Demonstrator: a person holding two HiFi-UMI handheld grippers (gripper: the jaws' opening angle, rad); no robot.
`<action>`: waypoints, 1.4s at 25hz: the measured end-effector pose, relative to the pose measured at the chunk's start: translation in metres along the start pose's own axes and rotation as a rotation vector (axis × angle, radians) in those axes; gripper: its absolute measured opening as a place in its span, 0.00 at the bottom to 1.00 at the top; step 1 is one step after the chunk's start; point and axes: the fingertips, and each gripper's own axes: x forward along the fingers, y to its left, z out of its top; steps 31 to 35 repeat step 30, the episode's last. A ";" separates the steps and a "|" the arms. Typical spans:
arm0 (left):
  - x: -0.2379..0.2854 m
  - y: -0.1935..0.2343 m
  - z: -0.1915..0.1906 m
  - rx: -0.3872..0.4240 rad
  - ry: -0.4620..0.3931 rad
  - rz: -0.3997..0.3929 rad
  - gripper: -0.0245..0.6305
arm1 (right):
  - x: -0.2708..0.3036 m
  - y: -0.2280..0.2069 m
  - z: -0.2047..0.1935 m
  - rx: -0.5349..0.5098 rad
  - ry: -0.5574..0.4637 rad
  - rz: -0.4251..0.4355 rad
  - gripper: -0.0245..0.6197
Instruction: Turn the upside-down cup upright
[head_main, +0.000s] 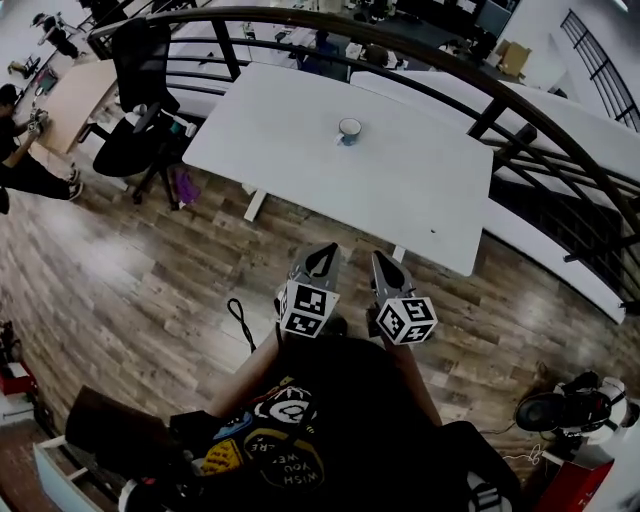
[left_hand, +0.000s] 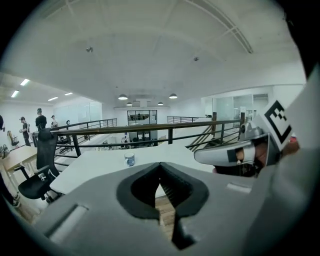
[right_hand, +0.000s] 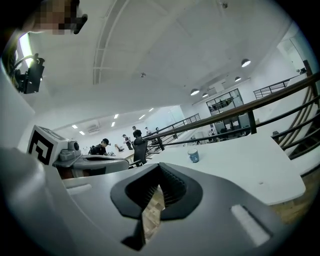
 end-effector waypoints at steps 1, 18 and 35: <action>-0.005 0.003 0.005 0.003 -0.009 -0.004 0.04 | 0.002 0.005 0.004 0.000 -0.002 0.005 0.03; -0.037 0.006 -0.003 0.000 -0.013 -0.101 0.04 | 0.002 0.059 0.002 -0.039 0.005 0.017 0.03; -0.037 -0.002 -0.005 0.020 -0.014 -0.129 0.04 | 0.002 0.065 -0.004 -0.043 0.014 0.024 0.03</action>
